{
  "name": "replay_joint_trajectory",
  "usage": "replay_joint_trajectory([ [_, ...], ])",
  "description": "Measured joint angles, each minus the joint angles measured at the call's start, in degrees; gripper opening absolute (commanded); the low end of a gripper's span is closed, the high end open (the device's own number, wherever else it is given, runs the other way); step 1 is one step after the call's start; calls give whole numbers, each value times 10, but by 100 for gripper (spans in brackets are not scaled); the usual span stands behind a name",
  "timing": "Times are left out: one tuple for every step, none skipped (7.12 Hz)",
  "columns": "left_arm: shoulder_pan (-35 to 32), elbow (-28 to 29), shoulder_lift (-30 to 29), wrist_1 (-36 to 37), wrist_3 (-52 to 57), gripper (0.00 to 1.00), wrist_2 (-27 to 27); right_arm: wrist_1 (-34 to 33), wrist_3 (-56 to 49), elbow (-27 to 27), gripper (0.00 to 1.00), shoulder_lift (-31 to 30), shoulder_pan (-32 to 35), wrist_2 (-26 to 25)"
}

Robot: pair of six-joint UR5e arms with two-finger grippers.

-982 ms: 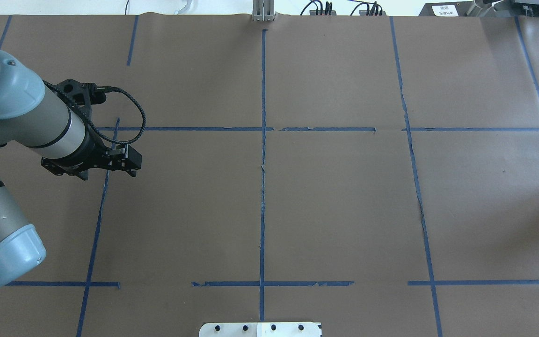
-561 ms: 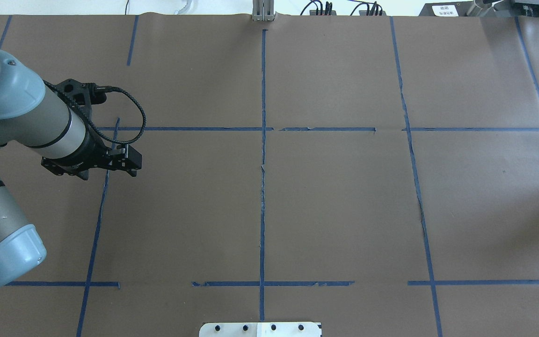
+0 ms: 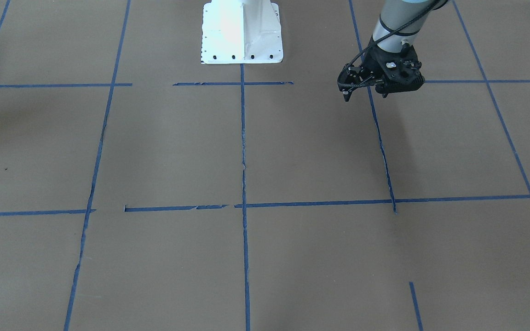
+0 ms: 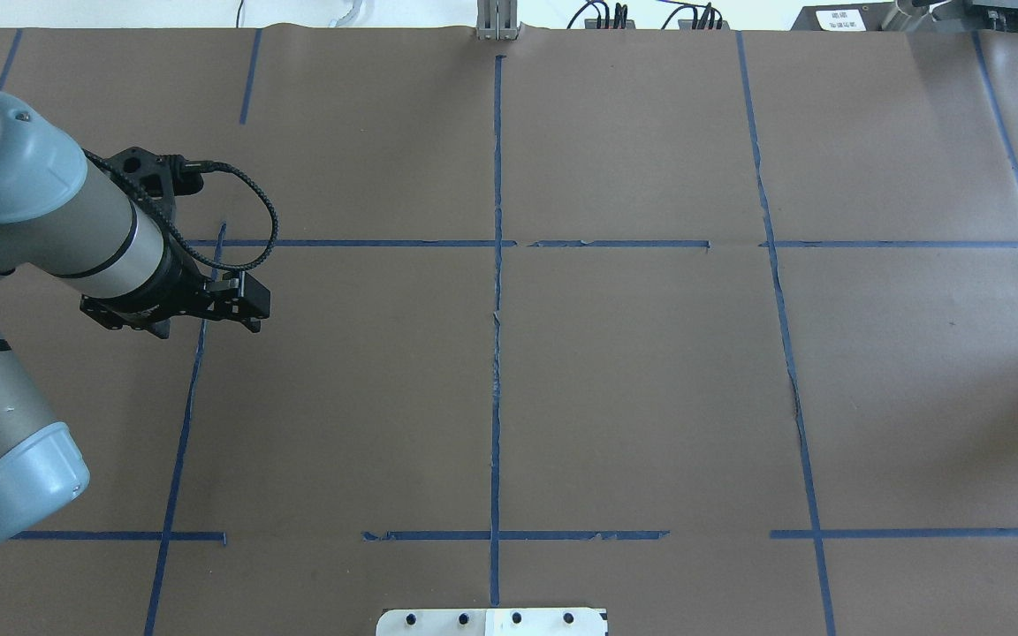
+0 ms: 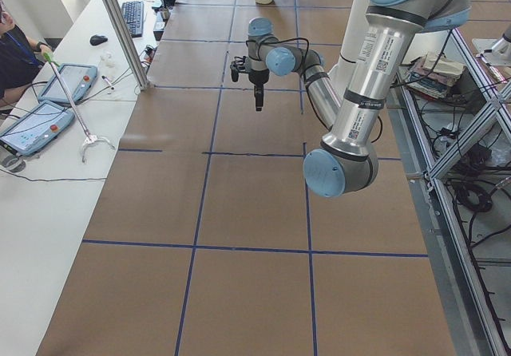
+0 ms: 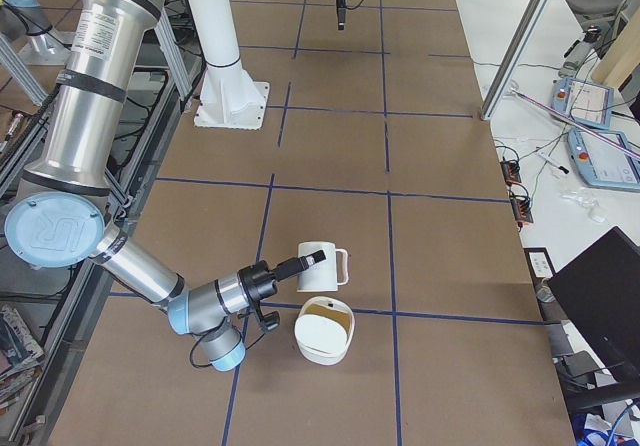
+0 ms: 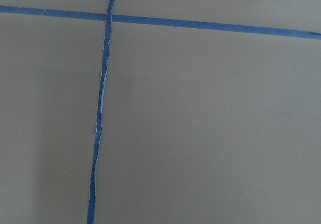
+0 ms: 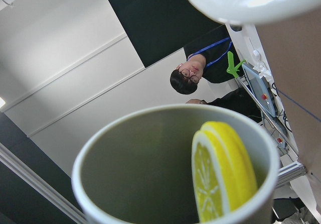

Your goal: Left arm hands cup to right arm to dump lemon

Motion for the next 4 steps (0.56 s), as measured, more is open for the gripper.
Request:
replay_joint_trajectory([
  [0,0,0,0,0,100,0,10,26,-2,11,0,0,-7],
  [0,0,0,0,0,100,0,16,46,-4,11,1,0,-11],
  [0,0,0,0,0,100,0,19,61,-5,12,1,0,-13],
  [0,0,0,0,0,100,0,21,68,-6,12,1,0,-14],
])
